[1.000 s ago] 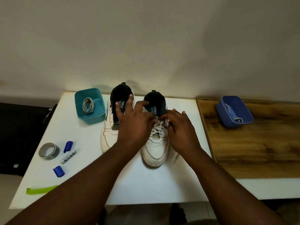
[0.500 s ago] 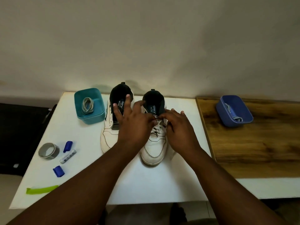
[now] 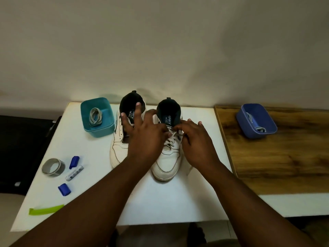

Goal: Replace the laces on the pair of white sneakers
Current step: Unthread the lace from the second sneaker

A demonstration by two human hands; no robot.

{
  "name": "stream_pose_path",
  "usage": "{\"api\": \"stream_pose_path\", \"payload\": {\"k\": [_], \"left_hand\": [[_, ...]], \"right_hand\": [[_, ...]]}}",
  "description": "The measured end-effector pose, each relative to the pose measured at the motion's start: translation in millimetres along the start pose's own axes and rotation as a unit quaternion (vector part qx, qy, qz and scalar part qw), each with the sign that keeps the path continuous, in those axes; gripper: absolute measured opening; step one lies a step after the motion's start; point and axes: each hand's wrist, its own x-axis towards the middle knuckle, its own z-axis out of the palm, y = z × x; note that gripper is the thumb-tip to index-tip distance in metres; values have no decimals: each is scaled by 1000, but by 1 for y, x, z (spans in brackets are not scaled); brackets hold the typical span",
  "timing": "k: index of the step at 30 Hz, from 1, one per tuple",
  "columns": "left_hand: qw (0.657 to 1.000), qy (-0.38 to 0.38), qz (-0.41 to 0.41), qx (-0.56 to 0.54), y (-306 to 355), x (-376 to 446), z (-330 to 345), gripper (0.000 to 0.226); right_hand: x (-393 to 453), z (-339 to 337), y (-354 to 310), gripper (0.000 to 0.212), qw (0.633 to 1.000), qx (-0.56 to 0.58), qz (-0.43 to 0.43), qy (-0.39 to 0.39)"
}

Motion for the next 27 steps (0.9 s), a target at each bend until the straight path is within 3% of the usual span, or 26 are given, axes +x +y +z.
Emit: {"api": "stream_pose_path", "payload": {"k": [3,6,12,14,16,18,22,27], "left_hand": [[991,104,-85,-27,-5,6,-11,20],[953,210,-214,-48,-23,14,-24,27],[969,121,-136,-169,-19,5,-21,22],[977,117,-126,-127,-17,3,-19,24],[985,112,-97,-87,-17,1,-15,45],[987,114,-76,-81,-13,1,-17,40],[990,90,-93,-52,-4,2,-14,28],[992,18,-122,-40,-7,2,1,49]], "right_hand": [[-1,1,1,40,1000,4,2,9],[-1,1,4,43,1000,15,22,15],[-1,4,1,19,999,20,13,39],[-3,5,-1,21,999,5,23,30],[-5,4,-2,28,999,-2,43,15],[-5,4,-6,31,999,-12,38,3],[-5,13,-15,21,998,-58,16,-3],[-6,21,-16,13,999,-46,14,18]]}}
